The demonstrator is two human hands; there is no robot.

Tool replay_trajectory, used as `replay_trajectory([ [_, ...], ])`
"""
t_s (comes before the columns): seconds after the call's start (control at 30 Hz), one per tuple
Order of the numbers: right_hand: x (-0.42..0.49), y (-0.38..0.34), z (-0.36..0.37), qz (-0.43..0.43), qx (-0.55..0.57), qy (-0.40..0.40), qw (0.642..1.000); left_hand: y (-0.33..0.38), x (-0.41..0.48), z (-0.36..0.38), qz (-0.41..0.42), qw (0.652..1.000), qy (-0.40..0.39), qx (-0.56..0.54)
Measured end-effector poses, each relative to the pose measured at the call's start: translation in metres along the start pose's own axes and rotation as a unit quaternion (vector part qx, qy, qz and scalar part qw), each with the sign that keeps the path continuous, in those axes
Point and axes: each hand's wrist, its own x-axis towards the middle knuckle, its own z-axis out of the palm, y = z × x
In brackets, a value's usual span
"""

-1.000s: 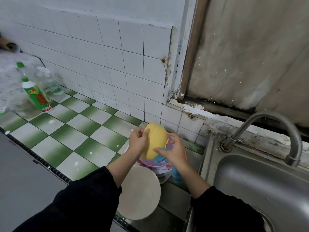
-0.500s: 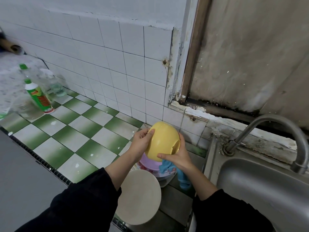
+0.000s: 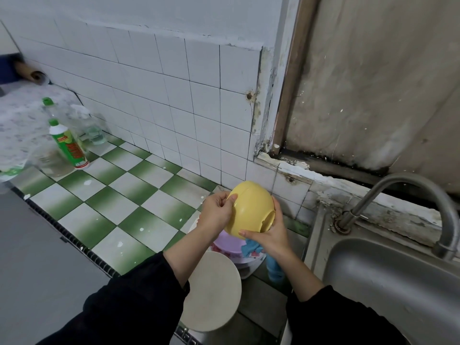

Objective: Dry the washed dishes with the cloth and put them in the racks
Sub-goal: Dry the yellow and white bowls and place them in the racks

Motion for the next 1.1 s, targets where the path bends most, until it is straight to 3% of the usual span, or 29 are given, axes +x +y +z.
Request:
replay_trajectory([
  [0.17, -0.003, -0.004, -0.003, -0.001, 0.003, -0.003, 1.0, 0.012, -0.007, 0.007, -0.018, 0.999, 0.036, -0.001],
  [0.4, -0.006, -0.01, -0.009, -0.004, 0.013, -0.03, 0.999, 0.02, -0.007, -0.003, -0.089, 0.992, -0.019, -0.084],
  [0.57, -0.011, -0.016, -0.01, -0.024, 0.006, -0.021, 0.999, 0.024, -0.006, -0.006, -0.123, 0.987, -0.015, -0.102],
  [0.83, -0.019, -0.021, -0.012, -0.032, -0.032, 0.0, 0.999, 0.039, -0.009, -0.007, -0.102, 0.994, -0.008, -0.047],
  [1.1, -0.018, -0.03, -0.015, -0.022, 0.032, -0.031, 0.999, 0.046, -0.007, -0.02, -0.047, 0.988, -0.117, -0.089],
])
